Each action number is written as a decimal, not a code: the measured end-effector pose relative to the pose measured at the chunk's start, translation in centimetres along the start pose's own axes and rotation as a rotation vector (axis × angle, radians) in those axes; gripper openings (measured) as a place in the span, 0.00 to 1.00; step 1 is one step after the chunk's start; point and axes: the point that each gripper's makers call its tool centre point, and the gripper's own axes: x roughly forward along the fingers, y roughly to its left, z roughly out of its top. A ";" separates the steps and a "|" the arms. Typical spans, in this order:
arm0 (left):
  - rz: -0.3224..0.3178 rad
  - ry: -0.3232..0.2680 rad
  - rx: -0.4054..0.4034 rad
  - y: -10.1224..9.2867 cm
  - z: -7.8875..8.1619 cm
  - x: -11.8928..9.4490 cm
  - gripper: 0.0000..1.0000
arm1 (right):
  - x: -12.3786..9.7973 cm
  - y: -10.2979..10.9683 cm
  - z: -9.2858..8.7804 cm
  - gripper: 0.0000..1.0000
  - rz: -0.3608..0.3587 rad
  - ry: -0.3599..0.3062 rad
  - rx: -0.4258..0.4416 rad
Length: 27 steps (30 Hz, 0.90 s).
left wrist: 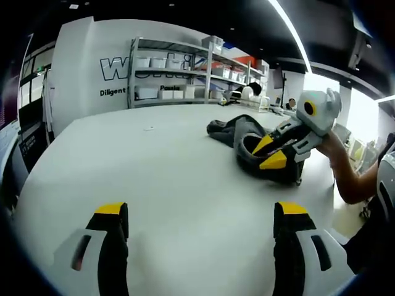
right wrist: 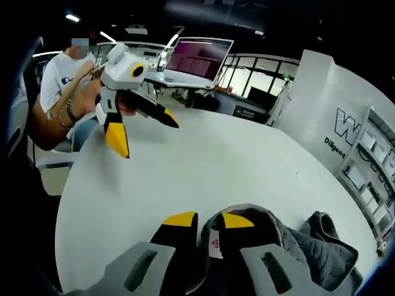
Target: Open the folded towel by lifting each exposed corner and separating the folded layers until the towel lies flat within the target outline without major curled edges
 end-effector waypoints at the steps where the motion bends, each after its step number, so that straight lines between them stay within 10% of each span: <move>1: 0.001 0.002 -0.001 0.1 0.0 0.1 0.96 | 0.1 0.2 -0.3 0.16 -0.001 0.009 -0.007; 17: -0.027 -0.001 0.009 -0.8 1.2 1.6 0.94 | -2.8 0.4 0.3 0.70 -0.141 -0.060 0.075; 27: -0.080 0.022 0.073 -3.0 2.6 4.0 0.94 | -7.2 -0.1 -2.3 0.99 -0.267 -0.031 0.171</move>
